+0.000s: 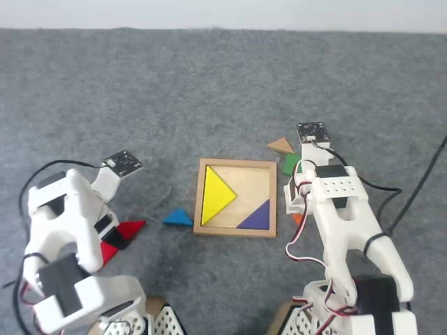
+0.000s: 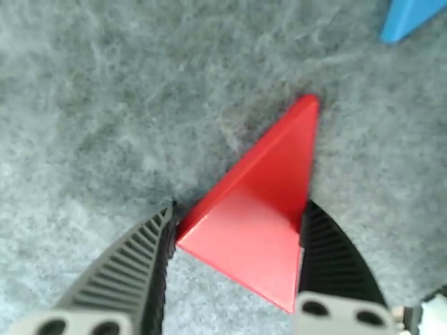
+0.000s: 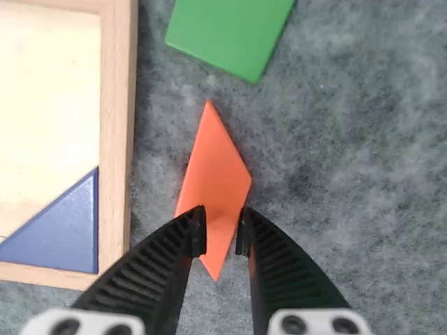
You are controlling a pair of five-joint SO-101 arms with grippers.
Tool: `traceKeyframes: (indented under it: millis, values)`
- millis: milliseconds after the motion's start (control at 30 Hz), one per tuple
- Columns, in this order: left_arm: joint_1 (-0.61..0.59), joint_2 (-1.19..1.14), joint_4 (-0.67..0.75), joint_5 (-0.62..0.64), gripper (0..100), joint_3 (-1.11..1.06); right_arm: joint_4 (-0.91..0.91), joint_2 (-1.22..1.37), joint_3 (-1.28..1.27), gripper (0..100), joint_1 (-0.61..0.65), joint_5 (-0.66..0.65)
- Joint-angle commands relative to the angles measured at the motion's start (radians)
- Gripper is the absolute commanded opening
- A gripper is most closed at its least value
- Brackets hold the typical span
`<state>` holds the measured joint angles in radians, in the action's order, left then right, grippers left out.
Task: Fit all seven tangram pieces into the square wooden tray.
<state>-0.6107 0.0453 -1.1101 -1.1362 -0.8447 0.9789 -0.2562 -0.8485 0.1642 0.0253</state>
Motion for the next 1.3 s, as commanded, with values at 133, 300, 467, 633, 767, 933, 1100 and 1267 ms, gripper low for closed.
traceKeyframes:
  millis: [133,300,467,633,767,933,1100,1267]
  values:
    - [-0.002,-0.037,-0.002,-0.006,1,-0.008,-0.004,-0.054,0.008,9.8,-0.007,0.003]
    - [-0.026,-0.035,-0.003,-0.006,1,-0.005,-0.004,-0.054,0.008,9.8,-0.007,0.003]
    - [-0.026,-0.035,-0.005,-0.006,1,-0.004,-0.004,-0.054,0.008,9.8,-0.005,0.003]
    - [-0.018,-0.006,-0.107,-0.008,1,0.035,-0.004,-0.054,0.008,9.8,-0.004,0.003]
    - [-0.023,0.083,-0.172,-0.008,1,0.050,-0.004,-0.054,0.008,9.8,-0.008,0.003]
    - [-0.017,0.175,-0.157,-0.008,1,-0.035,-0.004,-0.054,0.008,9.8,-0.007,0.003]
    - [-0.006,0.193,-0.123,-0.008,1,-0.087,-0.004,-0.054,0.008,9.8,-0.007,0.003]
    - [-0.006,0.195,-0.124,-0.008,1,-0.088,-0.004,-0.054,0.008,9.8,-0.007,0.003]
